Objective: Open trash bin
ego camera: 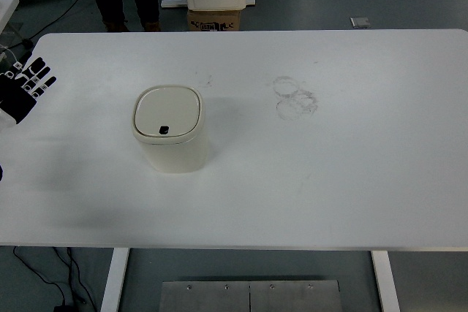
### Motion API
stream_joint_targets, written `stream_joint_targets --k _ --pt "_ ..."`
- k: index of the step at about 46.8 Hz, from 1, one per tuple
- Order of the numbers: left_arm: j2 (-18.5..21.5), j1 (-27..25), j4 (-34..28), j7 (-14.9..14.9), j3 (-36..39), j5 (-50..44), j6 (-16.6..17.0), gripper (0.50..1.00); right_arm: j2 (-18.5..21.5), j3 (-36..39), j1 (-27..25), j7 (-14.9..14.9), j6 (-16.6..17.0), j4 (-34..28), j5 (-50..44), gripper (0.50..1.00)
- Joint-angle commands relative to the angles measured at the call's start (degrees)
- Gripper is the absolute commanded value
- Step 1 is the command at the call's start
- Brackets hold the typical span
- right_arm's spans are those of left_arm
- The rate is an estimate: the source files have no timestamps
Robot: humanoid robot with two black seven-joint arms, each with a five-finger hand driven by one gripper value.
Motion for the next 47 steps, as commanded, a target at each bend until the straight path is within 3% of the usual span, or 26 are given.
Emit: stream_joint_targets --k 1,35,47 --pt "0.0 0.0 0.0 0.0 0.0 0.0 0.1 1.000 0.0 0.0 0.0 0.0 0.0 0.0 0.0 0.991" --pt "-0.2 -0.9 0.1 0.0 0.0 -0.2 0.8 1.000 0.0 0.0 0.0 0.0 0.0 0.0 0.0 0.991" --pt "0.1 -2.1 0.1 0.0 0.0 -0.4 2.8 1.000 0.0 0.0 0.1 0.1 0.0 0.0 0.0 0.991"
